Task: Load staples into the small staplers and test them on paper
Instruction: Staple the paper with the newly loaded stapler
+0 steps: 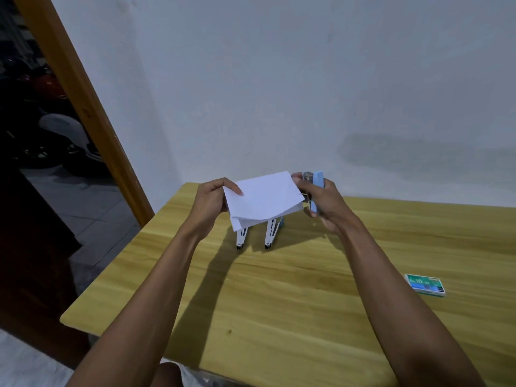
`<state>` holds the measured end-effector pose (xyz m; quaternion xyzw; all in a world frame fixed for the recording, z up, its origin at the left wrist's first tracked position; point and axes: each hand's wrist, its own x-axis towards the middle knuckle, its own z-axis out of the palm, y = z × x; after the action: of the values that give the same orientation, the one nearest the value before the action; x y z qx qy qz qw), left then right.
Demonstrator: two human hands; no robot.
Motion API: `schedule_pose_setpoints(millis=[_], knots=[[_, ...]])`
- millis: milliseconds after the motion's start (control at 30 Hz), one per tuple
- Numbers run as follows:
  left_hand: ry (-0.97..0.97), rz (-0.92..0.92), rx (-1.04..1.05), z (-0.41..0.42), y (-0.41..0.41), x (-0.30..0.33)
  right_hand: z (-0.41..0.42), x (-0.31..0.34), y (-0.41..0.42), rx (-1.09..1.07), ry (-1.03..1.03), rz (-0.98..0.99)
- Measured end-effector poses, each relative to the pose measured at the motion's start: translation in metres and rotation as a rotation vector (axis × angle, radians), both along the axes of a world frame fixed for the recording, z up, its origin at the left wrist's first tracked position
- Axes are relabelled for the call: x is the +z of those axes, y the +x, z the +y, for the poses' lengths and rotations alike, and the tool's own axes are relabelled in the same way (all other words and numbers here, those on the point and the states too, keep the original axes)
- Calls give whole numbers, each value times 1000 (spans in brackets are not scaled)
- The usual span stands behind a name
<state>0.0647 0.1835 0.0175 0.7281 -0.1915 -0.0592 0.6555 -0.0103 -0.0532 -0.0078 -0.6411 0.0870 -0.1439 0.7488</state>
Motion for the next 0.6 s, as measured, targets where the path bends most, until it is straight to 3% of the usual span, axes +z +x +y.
schedule_pose_setpoints(millis=[100,200,433,600], knots=[[11,-60,16,2,3,-2,-3,4,-4,-42,80,34],[-7,-74,8,0,-2,0,-1,5,-5,-39,-27,49],[-295,293,-130,2,-6,1,10,3,0,-105,-149,43],[-141,118,-23,1,-7,-11,18,3,5,-116,-169,38]])
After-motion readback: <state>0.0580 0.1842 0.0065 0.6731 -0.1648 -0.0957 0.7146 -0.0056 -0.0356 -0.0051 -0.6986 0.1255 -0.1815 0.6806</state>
